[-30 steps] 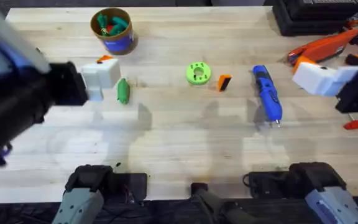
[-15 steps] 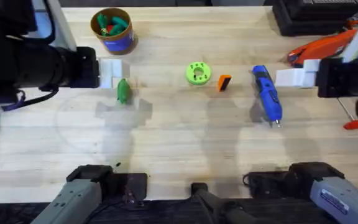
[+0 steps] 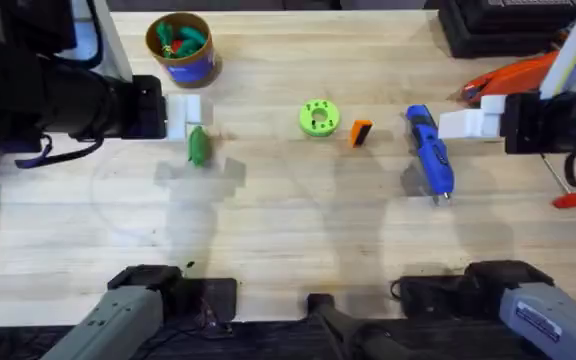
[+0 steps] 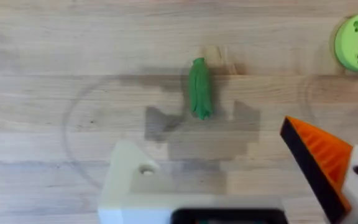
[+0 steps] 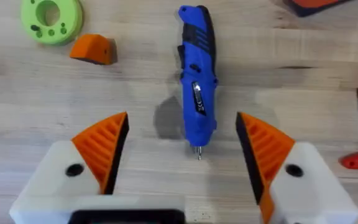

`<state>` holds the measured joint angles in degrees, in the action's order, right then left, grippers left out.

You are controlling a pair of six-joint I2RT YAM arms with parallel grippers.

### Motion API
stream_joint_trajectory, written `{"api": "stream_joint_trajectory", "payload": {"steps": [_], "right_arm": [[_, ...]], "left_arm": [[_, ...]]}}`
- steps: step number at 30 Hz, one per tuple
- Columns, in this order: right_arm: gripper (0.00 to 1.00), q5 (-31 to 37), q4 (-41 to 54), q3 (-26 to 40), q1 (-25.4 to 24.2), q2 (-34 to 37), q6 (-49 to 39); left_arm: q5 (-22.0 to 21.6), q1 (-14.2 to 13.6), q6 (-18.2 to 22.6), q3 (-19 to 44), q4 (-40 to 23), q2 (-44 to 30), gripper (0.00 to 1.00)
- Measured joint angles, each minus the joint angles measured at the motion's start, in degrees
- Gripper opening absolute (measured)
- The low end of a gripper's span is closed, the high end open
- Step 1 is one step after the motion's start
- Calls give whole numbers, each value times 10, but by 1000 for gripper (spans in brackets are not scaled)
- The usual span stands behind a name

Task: Pick up the gripper from the table and insert it into the empty holder that is missing its gripper. Then pick up a screw, insert it into the mounting hole, and use the screwdriver to tighten it. Finally, clean up the table by picking up the vegetable and placing it into the bucket.

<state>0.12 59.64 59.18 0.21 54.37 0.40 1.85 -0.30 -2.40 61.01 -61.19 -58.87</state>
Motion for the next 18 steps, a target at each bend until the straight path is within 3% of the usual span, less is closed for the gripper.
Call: {"api": "stream_joint_trajectory", "payload": {"steps": [4,10,13,18], "right_arm": [[991,0,-1,0,0,0,0],[991,0,-3,0,0,0,0],[991,0,-3,0,0,0,0],[991,0,-3,0,0,0,0]], "left_arm": [[0,-18,-48,3,-6,-2,985],[-36,-76,-117,19,-33,-50,985],[-47,-74,-126,19,-33,-98,985],[-45,-62,-106,19,-7,-184,985]]}}
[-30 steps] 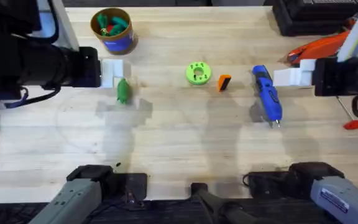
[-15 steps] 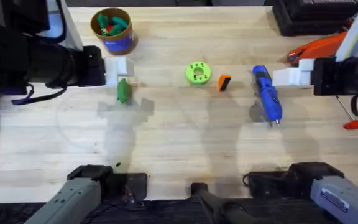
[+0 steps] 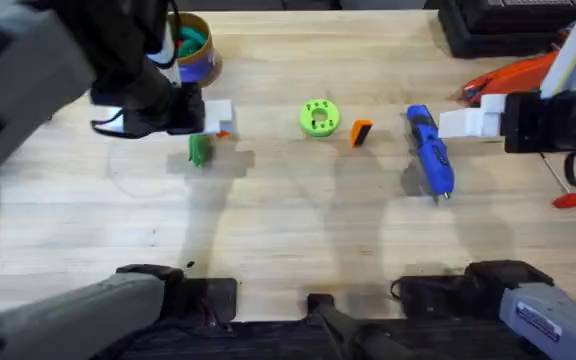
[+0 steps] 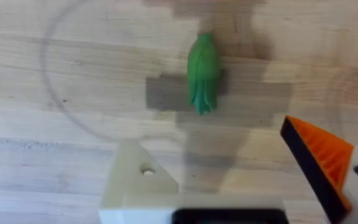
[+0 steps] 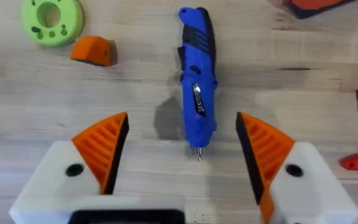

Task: Pick up the gripper from the table and insert it into the empty holder that is missing its gripper. Then pick up a screw, insert it into the mounting hole, and use the screwdriver to tighten it. Finally, clean up the table by picking up the vegetable and placing it into the bucket.

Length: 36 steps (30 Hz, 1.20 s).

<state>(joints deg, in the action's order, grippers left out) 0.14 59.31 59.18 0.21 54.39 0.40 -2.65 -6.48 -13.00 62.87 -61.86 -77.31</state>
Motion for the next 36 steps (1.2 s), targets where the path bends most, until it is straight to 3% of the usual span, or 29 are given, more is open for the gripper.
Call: {"api": "stream_joint_trajectory", "payload": {"steps": [9,16,18,24,27,30,36], "right_arm": [[991,0,0,0,0,0,0],[990,0,-2,0,0,0,0],[990,0,-2,0,0,0,0],[990,0,-2,0,0,0,0],[991,0,-2,0,0,0,0],[991,0,-2,0,0,0,0],[992,0,-2,0,0,0,0]], "left_arm": [[13,52,46,0,51,-108,985],[30,54,57,0,91,-195,989],[31,54,57,0,97,-213,946],[46,53,61,2,107,-225,685],[48,53,63,3,111,-225,404],[50,53,66,4,111,-225,53],[50,53,65,4,113,-225,13]]}}
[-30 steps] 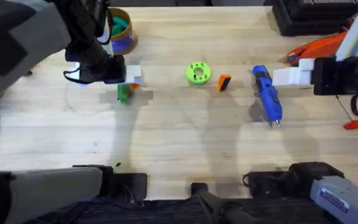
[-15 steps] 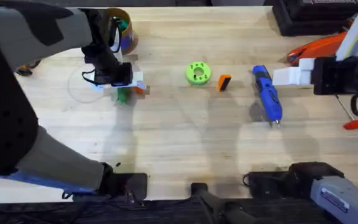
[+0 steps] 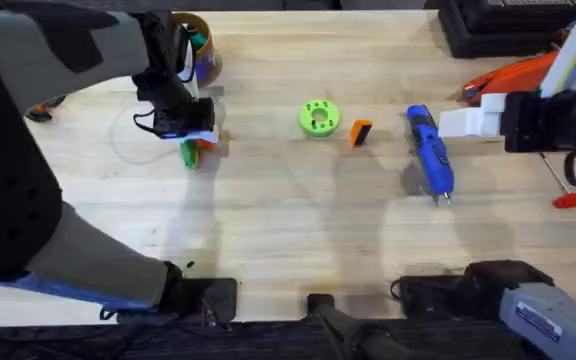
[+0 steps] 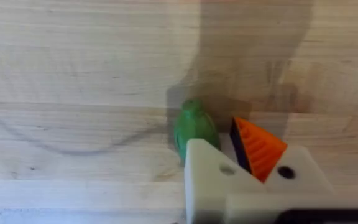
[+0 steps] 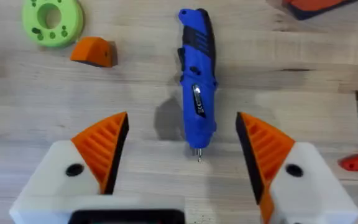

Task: Pick up the gripper from the table and insert it into the empty holder that is missing its gripper. Then pick up a screw, insert it into the mounting hole, and use the screwdriver to tighten it. Finally, clean up the table by picking up the vegetable and placing it into the bucket.

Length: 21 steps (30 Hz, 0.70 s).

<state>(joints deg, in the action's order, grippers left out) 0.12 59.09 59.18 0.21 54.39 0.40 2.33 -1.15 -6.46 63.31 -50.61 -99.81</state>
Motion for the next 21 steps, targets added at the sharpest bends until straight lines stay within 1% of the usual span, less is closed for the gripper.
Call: {"api": "stream_joint_trajectory", "payload": {"steps": [6,10,14,17,21], "right_arm": [[991,0,0,0,0,0,0],[991,0,0,0,0,0,0],[991,0,0,0,0,0,0],[991,0,0,0,0,0,0],[992,0,0,0,0,0,0]], "left_arm": [[0,0,0,1,-3,0,12],[-4,0,0,10,-36,0,12],[-4,0,0,45,-63,5,12],[-3,0,0,67,-81,35,12],[-3,0,0,81,-95,118,12]]}}
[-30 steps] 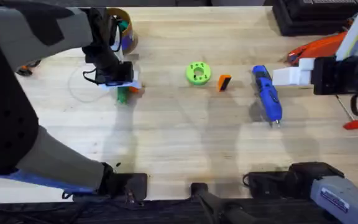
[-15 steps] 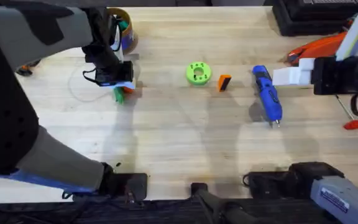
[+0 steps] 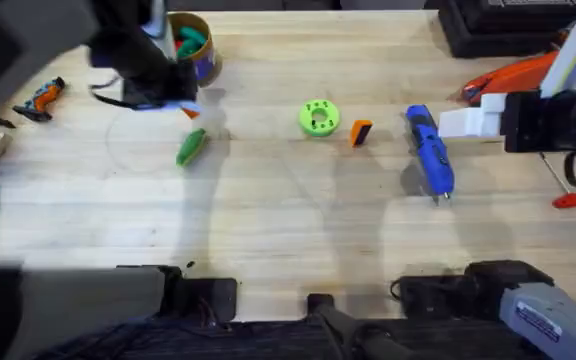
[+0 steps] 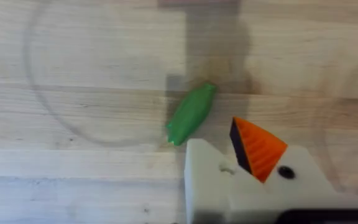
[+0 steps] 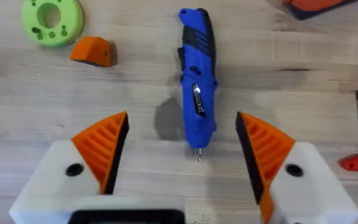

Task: Pick up the gripper from the table and insert it into the empty holder that is missing its gripper. Then pick up a screw, insert it into the mounting hole, and use the screwdriver to tighten it. Finally, clean up the table by picking up the vegetable and placing it into the bucket.

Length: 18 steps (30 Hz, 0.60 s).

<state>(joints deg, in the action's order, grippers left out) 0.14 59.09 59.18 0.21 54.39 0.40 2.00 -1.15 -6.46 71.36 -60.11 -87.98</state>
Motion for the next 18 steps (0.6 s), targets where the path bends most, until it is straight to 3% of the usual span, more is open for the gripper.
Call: {"api": "stream_joint_trajectory", "payload": {"steps": [10,18], "right_arm": [[991,0,0,0,0,0,0],[990,0,0,0,0,0,0]], "left_arm": [[1,0,0,6,-44,219,12],[1,0,0,6,-65,306,12]]}}
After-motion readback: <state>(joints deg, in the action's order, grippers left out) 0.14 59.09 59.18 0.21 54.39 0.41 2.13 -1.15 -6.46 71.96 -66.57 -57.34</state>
